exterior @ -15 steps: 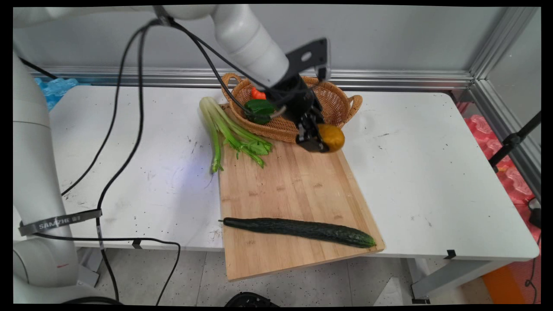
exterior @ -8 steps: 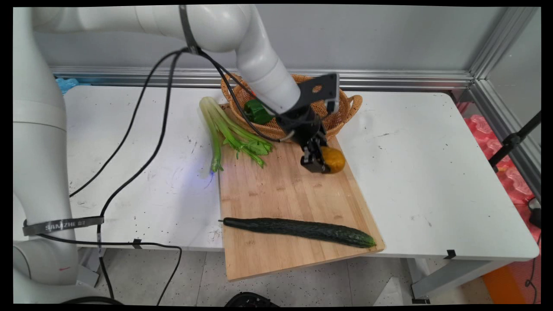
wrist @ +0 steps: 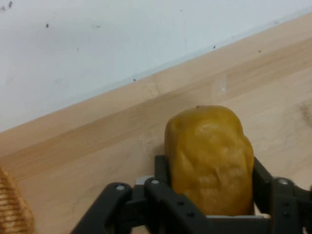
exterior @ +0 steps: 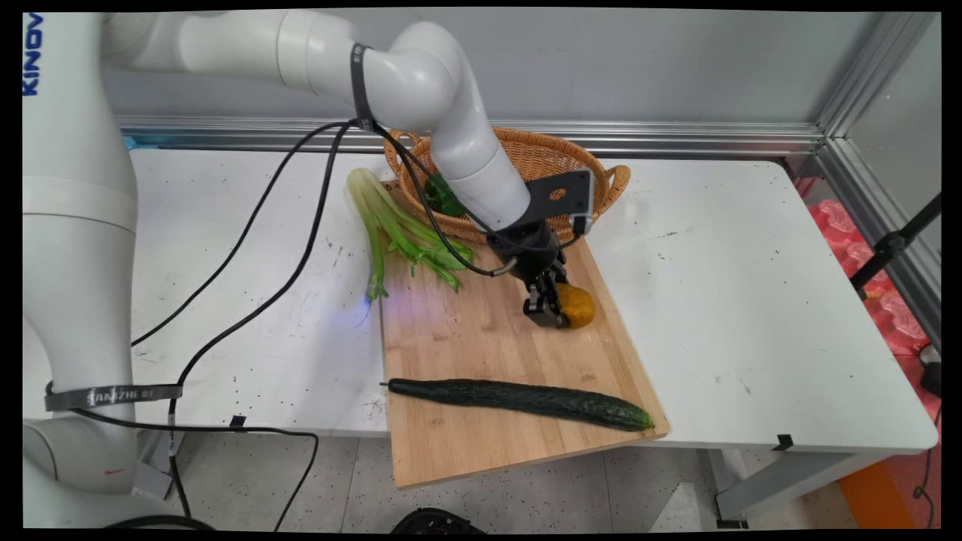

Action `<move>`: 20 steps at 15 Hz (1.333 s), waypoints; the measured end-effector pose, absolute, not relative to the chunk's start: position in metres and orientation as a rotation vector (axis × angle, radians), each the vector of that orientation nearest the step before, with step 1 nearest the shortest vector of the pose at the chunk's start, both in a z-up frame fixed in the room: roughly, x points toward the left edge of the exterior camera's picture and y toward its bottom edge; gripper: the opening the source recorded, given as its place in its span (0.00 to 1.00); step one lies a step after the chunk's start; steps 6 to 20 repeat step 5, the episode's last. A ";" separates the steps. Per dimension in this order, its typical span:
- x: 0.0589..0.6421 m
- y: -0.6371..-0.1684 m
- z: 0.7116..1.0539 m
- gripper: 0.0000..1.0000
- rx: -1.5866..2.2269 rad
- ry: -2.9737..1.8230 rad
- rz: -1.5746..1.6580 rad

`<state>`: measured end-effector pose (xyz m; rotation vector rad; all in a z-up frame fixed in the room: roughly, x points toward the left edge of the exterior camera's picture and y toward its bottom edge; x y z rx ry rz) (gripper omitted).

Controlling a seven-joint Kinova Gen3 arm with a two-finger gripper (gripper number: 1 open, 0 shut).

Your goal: Place the picked object on the cutting board

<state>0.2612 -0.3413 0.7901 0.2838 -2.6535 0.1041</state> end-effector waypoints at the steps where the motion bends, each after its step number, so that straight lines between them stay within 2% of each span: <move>1: 0.260 -0.342 0.787 1.00 0.283 -2.654 0.102; 20: 0.260 -0.343 0.783 1.00 0.278 -2.646 0.104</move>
